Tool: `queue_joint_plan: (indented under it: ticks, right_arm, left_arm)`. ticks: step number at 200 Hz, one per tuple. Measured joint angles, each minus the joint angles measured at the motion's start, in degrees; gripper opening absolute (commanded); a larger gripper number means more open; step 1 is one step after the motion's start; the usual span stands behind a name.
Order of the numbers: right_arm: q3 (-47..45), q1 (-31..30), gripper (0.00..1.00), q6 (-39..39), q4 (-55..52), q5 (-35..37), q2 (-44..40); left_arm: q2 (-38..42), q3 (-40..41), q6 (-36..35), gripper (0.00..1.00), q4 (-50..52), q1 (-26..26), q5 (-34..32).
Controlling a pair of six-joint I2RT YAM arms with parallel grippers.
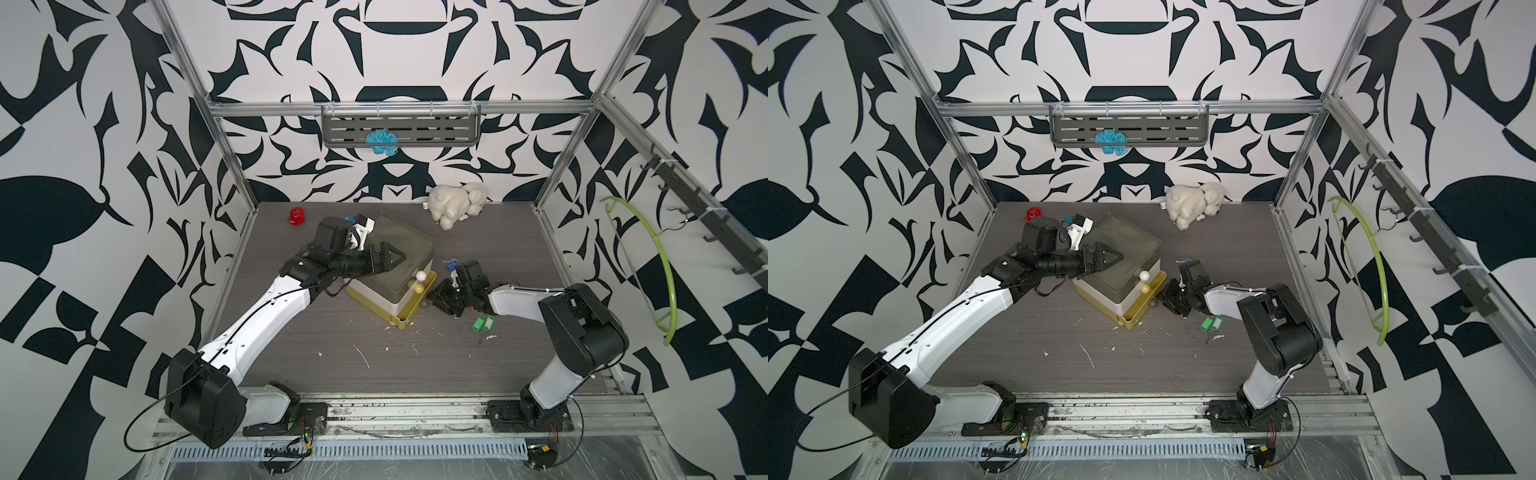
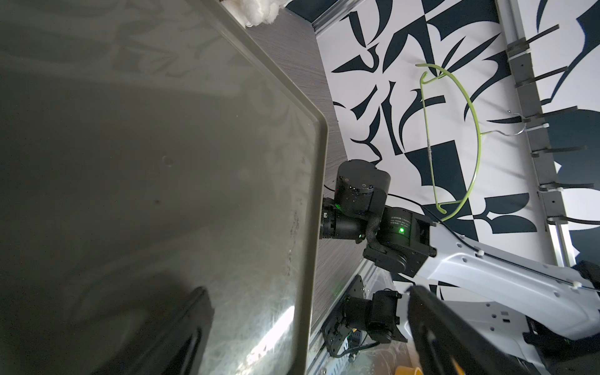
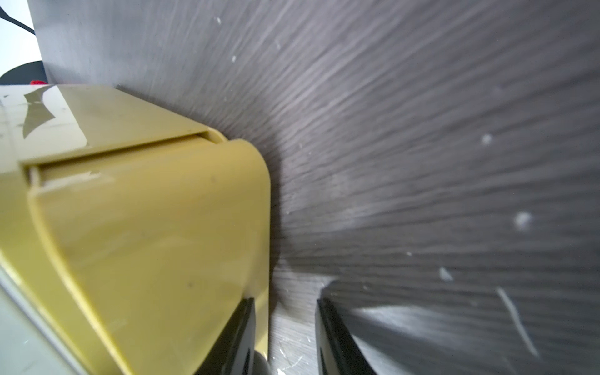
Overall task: Take the keys out of the drawer
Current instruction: Close the drawer in the storage box.
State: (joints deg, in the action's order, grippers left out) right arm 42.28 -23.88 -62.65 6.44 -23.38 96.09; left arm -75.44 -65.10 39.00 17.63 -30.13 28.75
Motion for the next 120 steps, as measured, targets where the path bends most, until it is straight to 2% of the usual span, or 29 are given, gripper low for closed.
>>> queue_joint_plan:
  ticks: [120]
  right_arm:
    - [0.35,-1.20,0.37,-1.51,2.29,0.04,1.14]
  left_arm:
    - [0.07,0.15,-0.04,0.99,-0.04,0.00,0.00]
